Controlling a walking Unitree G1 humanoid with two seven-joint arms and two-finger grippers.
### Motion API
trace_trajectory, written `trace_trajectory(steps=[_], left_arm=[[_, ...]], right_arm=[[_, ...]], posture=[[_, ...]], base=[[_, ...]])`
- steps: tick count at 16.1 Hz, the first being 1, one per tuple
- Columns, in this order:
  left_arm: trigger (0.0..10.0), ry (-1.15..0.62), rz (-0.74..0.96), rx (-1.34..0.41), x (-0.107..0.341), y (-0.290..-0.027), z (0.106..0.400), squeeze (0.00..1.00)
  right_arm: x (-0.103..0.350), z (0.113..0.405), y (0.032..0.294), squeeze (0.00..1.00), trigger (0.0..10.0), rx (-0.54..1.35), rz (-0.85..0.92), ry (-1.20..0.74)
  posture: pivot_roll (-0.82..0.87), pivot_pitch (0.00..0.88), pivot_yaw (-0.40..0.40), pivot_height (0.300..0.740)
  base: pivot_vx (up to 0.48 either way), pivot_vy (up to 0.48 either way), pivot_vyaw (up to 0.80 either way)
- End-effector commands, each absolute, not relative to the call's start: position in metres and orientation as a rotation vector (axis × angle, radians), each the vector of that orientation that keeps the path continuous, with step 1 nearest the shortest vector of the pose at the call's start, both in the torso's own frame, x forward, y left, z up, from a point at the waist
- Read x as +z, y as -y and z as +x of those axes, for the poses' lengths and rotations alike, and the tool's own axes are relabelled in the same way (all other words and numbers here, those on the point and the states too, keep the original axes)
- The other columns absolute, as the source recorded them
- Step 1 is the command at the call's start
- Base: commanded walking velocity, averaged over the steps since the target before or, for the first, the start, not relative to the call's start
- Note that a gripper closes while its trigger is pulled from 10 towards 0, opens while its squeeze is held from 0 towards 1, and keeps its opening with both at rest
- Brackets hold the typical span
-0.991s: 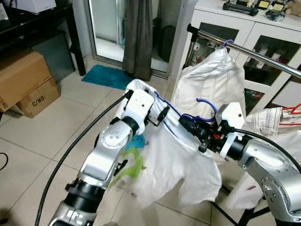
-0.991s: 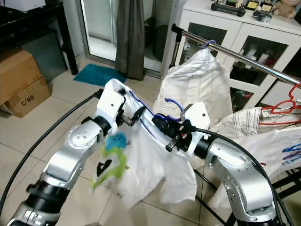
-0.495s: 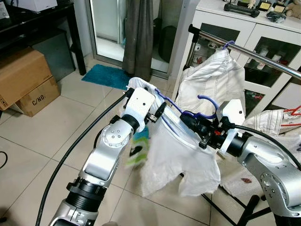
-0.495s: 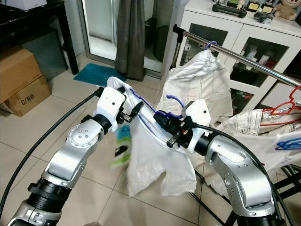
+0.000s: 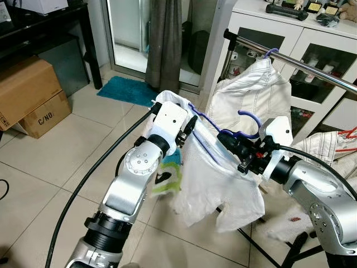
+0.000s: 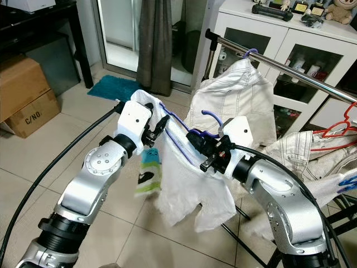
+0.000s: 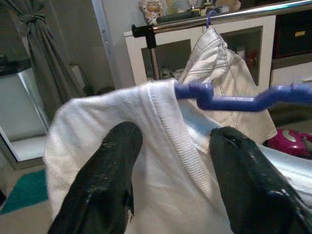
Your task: Hang hanger
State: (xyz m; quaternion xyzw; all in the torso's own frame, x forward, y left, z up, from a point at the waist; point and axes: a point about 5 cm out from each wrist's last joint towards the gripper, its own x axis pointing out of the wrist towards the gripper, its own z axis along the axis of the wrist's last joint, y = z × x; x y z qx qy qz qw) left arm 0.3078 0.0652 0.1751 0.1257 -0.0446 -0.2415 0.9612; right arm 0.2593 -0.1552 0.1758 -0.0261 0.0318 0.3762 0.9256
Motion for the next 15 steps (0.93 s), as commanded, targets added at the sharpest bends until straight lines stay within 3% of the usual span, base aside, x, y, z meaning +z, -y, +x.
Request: trace_trajectory(steps=[1,13,14,15], left_arm=[[0.0,0.099,0.251,-0.476,0.178,-0.063,0.306,0.00],[0.0,0.059,0.208,-0.470,0.173,-0.067,0.303,0.00],[4.3,0.066,0.205,-0.521,0.174,-0.063,0.300,0.00],[10.0,0.054,0.168,-0.603,0.174,-0.056,0.295,0.00]], right_arm=[[0.184,0.262,0.162,0.00,10.0,0.733,-0.086,-0.024],[0.184,0.266,0.164,0.00,10.0,0.711,-0.076,-0.020],[0.184,0.266,0.164,0.00,10.0,0.708,-0.076,-0.021],[0.184,0.266,0.165,0.00,10.0,0.702,-0.074,-0.020]], posture=[[0.02,0.000,-0.098,0.740],[0.02,0.000,-0.091,0.740],[0.02,0.000,-0.091,0.740],[0.02,0.000,-0.091,0.740]], base=[[0.000,0.000,0.00],[0.000,0.000,0.00],[0.000,0.000,0.00],[0.000,0.000,0.00]])
